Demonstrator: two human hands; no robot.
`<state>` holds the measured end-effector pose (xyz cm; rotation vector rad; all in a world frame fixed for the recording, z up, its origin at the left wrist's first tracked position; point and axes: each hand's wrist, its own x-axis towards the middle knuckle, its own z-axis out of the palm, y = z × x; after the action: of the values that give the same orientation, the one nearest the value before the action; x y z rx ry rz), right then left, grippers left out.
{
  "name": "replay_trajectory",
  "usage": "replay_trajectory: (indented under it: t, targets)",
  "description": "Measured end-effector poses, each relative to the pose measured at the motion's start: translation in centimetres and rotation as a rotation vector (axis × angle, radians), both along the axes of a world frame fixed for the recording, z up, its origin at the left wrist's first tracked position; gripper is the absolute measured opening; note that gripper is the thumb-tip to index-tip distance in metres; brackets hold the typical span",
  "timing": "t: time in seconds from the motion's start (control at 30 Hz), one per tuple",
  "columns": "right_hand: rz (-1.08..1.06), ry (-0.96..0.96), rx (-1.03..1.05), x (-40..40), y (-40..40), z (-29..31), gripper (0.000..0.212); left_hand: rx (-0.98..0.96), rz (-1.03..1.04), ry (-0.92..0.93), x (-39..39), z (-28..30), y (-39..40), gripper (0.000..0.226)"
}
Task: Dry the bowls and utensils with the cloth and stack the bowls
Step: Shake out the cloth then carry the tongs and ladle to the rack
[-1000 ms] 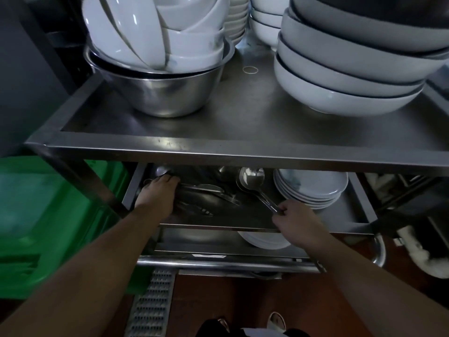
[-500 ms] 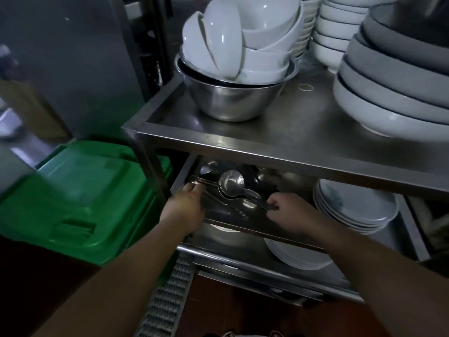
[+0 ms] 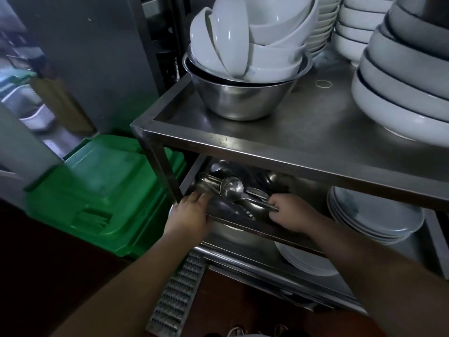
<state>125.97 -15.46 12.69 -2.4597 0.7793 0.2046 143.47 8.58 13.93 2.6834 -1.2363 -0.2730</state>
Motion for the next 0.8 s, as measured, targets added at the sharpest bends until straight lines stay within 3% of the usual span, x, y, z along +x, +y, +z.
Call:
replay_trajectory:
  t: [0.4,0.8]
  targets:
    - [0.028,-0.058,-0.335,-1.2,0.2,-2.3,0.010,-0.018,-0.018,0.005,-1.7,0.1,-1.2,0.055]
    - [-0.019,-0.045,-0.422,-2.2,1.7,-1.6,0.014,-0.039,-0.061,0.005,-3.0,1.0,-1.5,0.047]
